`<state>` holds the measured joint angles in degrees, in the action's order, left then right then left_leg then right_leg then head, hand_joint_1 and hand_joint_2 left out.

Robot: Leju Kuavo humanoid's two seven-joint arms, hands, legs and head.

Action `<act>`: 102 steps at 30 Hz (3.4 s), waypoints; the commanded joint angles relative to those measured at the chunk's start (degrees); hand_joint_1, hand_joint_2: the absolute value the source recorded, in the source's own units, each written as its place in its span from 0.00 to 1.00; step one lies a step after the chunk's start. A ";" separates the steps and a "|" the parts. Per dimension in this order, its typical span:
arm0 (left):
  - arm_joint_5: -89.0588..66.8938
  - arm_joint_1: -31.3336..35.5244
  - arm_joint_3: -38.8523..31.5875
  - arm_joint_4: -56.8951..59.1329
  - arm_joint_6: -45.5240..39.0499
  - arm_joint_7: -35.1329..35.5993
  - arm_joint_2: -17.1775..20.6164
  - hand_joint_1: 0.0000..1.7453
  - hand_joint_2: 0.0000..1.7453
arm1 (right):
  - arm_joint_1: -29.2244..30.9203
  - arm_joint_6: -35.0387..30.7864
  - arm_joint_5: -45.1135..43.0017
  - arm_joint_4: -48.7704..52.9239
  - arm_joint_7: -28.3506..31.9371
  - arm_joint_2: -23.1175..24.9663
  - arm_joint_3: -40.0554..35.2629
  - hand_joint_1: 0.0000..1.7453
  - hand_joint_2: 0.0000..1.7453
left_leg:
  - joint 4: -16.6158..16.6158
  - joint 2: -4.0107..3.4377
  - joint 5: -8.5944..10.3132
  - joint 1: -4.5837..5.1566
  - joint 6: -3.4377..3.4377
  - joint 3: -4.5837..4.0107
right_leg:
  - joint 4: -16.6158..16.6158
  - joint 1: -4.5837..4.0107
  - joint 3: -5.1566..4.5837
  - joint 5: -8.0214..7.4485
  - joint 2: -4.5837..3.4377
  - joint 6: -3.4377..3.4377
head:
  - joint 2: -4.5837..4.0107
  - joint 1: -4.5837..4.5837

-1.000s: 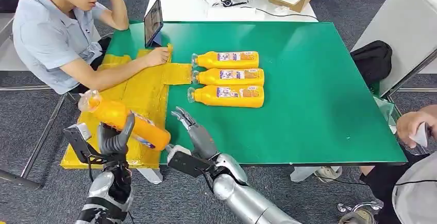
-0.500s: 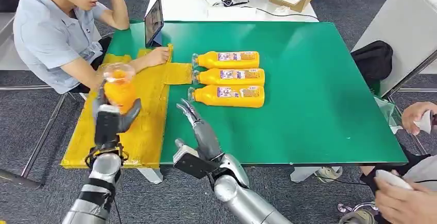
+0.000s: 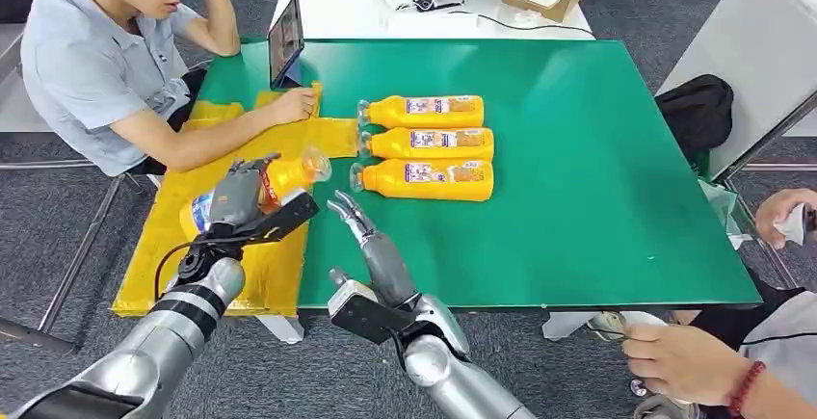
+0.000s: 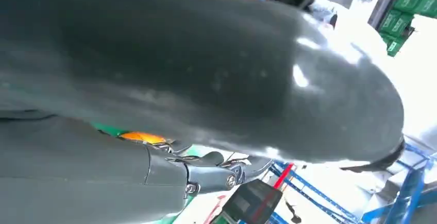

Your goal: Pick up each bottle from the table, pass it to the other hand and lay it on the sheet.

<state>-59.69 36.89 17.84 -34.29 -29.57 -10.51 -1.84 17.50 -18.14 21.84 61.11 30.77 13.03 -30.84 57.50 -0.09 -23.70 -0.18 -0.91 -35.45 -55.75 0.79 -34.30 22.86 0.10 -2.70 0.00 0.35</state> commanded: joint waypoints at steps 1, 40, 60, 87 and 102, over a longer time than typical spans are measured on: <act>-6.47 8.19 7.35 14.84 6.14 6.49 1.25 1.00 1.00 | -0.02 1.30 0.11 -0.28 -0.77 -1.55 1.08 0.00 0.00 | 0.07 0.13 -0.11 -0.06 0.05 0.21 | -0.05 -0.07 0.27 0.15 0.12 0.11 | 0.00 -0.02; 44.92 -6.71 -11.54 -15.19 31.57 -21.17 -5.25 0.00 1.00 | 2.61 1.47 0.03 -4.06 1.68 -2.76 0.45 0.00 0.00 | -0.01 0.24 -0.08 -0.02 0.02 0.27 | 0.02 -0.03 0.37 0.11 0.22 0.08 | 0.00 0.00; 70.48 -30.70 -13.31 -54.59 18.20 -21.03 -8.48 0.00 1.00 | 8.68 -2.75 17.48 -13.64 -8.33 -15.66 9.03 0.00 1.00 | -0.03 0.18 -0.09 0.08 -0.04 0.14 | 0.09 0.05 0.24 0.07 0.16 0.02 | 0.00 0.00; 60.56 -30.79 -10.62 -55.67 10.77 -20.68 -6.99 0.00 1.00 | 24.83 10.54 32.39 -41.06 -25.49 -12.27 6.57 0.00 1.00 | 0.00 0.23 -0.05 0.05 -0.01 0.09 | 0.06 0.02 0.21 0.06 0.21 0.05 | 0.00 0.02; 60.59 -29.68 -10.07 -54.66 11.11 -20.67 -6.86 0.00 1.00 | 26.81 14.49 31.75 -42.89 -25.35 -11.38 6.88 0.31 1.00 | -0.04 0.27 -0.03 0.05 0.00 0.22 | 0.08 0.02 0.32 0.07 0.26 0.06 | 0.00 0.00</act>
<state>0.70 5.10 6.80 -92.61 -18.53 -31.39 -9.99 42.19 -4.22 53.70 24.00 5.55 0.92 -22.38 57.51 0.16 -23.69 -0.12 -0.96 -35.39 -55.69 0.83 -34.14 22.87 0.34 -2.73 0.00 0.35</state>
